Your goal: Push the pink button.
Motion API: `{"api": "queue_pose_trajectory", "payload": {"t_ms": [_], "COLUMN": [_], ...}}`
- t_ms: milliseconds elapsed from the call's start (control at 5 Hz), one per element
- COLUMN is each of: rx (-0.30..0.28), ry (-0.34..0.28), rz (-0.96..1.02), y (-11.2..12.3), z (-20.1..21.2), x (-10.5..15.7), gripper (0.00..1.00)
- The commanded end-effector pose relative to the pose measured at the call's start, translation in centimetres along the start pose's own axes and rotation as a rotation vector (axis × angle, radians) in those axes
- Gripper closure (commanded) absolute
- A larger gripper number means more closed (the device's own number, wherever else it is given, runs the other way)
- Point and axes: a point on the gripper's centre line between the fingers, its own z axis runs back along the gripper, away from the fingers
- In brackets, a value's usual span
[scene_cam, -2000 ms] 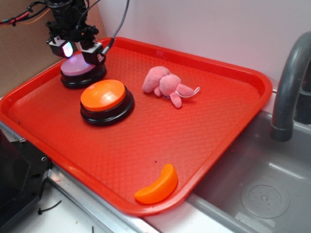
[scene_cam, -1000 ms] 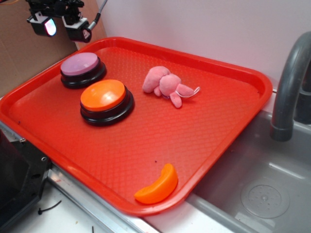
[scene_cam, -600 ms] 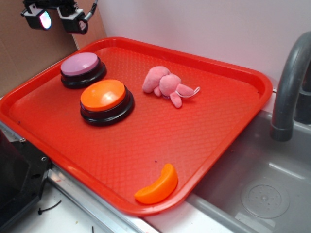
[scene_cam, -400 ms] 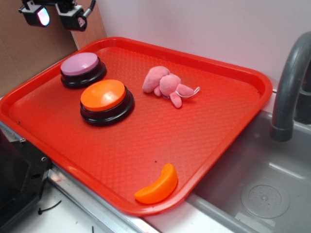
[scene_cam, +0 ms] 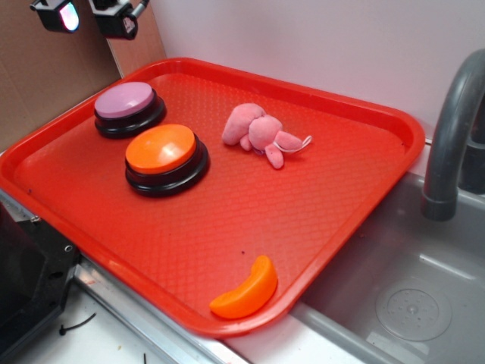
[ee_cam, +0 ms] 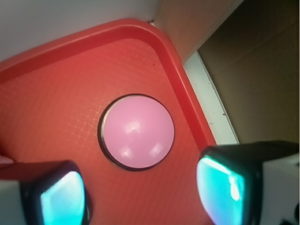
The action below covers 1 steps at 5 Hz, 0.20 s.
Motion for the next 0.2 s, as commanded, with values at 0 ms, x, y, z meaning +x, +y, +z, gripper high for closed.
{"api": "queue_pose_trajectory", "payload": {"t_ms": [0], "rx": [0.005], "ry": [-0.107], "rz": [-0.026], "y": [-0.02], "z": [3.68], "x": [0.88], "gripper": [0.0]}}
